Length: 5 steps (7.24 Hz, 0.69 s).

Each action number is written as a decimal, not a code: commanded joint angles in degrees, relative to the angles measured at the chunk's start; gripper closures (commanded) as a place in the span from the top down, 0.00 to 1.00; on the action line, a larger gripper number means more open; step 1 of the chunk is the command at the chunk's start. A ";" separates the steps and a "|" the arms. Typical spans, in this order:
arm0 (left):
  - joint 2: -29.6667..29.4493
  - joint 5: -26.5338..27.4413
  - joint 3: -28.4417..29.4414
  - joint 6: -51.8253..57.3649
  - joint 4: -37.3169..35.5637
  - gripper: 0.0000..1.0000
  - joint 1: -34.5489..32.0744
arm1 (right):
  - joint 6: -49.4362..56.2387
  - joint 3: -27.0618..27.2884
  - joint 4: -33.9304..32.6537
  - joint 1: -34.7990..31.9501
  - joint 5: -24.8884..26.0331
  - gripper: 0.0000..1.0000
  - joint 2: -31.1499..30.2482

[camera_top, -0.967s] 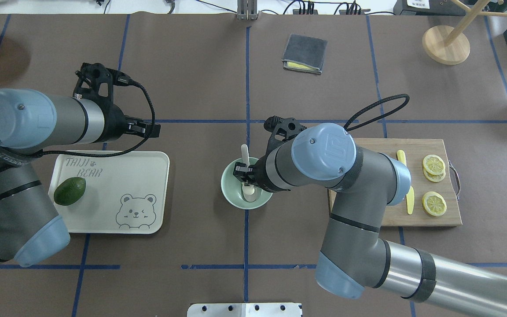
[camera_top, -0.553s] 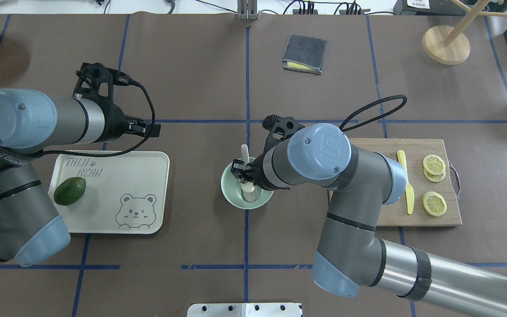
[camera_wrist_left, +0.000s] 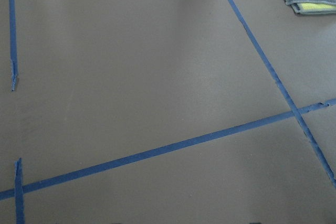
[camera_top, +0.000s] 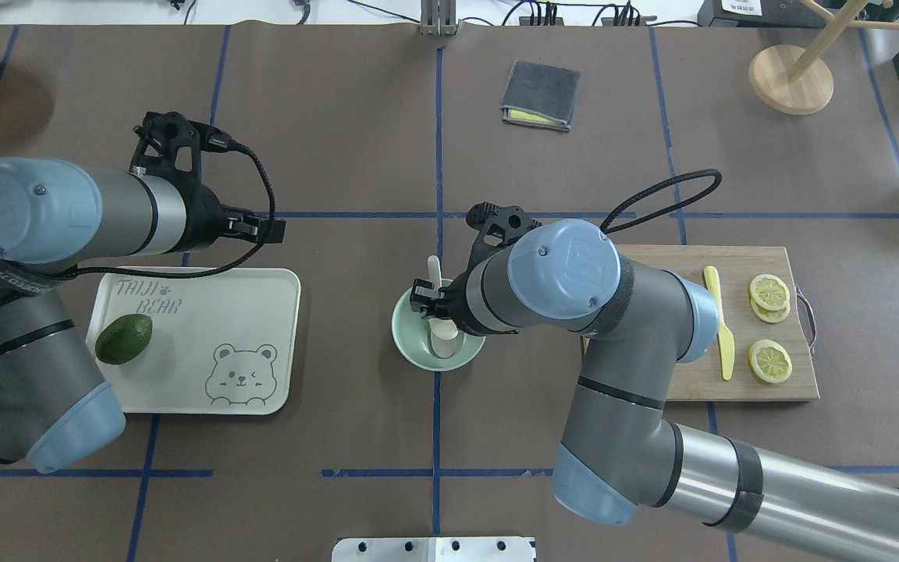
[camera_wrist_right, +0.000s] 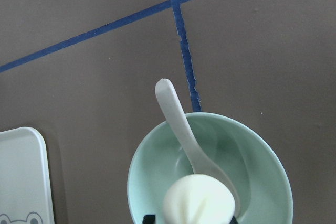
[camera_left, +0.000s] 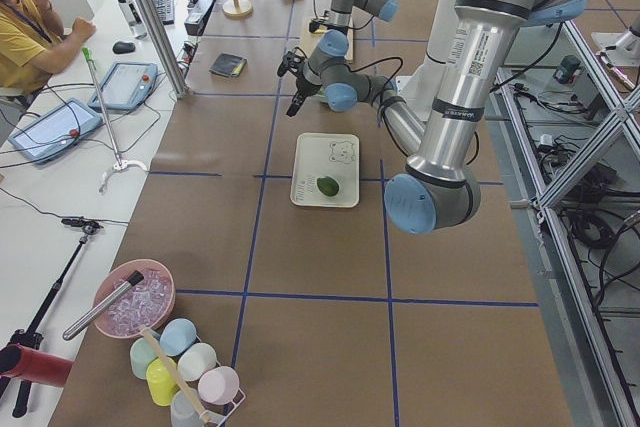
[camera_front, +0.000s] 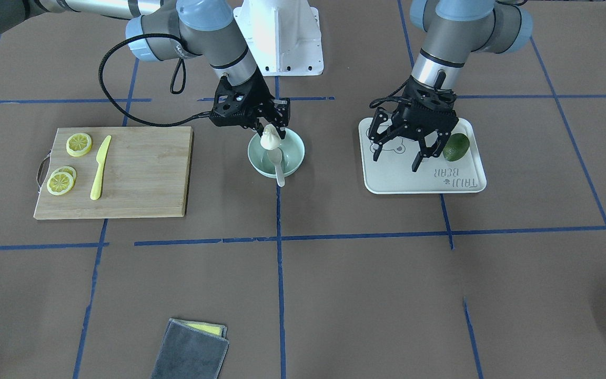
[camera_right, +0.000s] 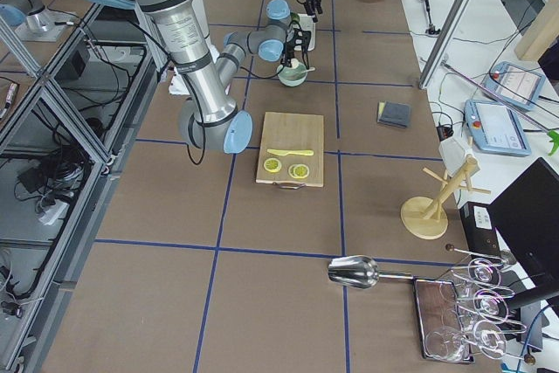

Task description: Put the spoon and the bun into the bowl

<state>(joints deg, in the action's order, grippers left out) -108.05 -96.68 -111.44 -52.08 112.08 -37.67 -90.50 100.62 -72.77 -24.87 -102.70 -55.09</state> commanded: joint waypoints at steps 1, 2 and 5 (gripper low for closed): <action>0.03 0.00 -0.09 -0.04 -0.02 0.86 -0.04 | 0.06 -0.25 0.00 0.00 0.04 0.53 0.07; 0.12 0.00 -0.09 -0.04 -0.02 0.86 -0.04 | -0.11 -0.43 0.00 0.00 0.74 0.53 0.33; 2.04 -0.61 -0.62 0.75 -0.02 0.86 -1.95 | -0.38 1.05 0.09 -0.44 0.31 0.66 0.16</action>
<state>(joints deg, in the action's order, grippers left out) -107.34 -96.88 -111.86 -51.74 112.06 -38.31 -90.88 100.42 -72.71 -25.03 -102.07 -54.67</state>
